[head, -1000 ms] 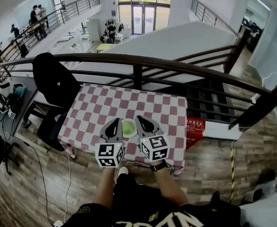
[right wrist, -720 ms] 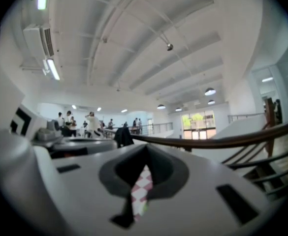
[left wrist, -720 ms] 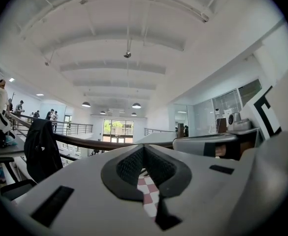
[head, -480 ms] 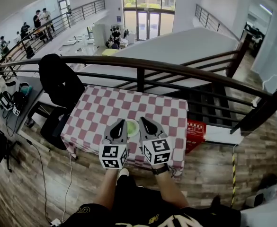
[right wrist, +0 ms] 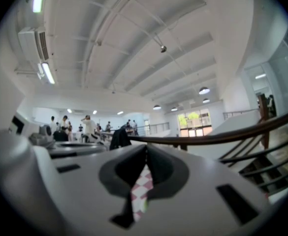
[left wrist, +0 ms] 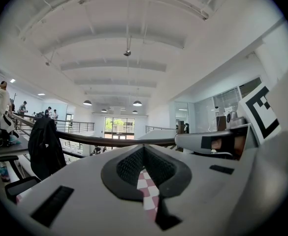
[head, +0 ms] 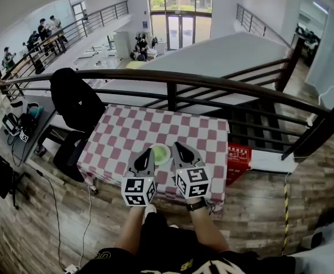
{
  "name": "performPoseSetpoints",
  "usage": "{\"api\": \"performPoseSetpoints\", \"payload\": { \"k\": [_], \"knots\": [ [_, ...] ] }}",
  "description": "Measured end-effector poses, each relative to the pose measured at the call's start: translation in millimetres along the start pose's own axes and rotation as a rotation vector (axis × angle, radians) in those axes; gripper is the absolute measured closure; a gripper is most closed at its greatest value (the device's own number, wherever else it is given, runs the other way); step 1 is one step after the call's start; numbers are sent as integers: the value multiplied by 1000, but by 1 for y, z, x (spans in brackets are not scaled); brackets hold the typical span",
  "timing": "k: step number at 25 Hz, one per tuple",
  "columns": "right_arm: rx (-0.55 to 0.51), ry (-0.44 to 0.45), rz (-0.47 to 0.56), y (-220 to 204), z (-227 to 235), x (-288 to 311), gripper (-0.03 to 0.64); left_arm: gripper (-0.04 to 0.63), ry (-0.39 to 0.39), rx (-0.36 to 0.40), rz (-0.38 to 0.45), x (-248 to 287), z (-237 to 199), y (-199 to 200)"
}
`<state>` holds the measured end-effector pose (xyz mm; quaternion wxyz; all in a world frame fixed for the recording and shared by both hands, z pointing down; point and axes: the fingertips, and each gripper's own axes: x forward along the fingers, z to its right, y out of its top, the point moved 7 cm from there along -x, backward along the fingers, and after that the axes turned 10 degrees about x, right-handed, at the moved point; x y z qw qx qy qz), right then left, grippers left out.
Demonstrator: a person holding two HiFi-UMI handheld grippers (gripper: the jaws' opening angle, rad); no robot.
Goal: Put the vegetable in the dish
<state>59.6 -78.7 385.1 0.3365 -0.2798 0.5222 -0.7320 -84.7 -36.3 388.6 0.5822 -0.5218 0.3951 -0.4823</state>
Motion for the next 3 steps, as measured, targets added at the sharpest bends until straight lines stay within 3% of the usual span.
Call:
{"api": "performPoseSetpoints", "payload": {
  "k": [3],
  "knots": [
    [16,-22,-14,-3,4,-2,601,578,-1,2,-6,-3,0,0]
  ]
}}
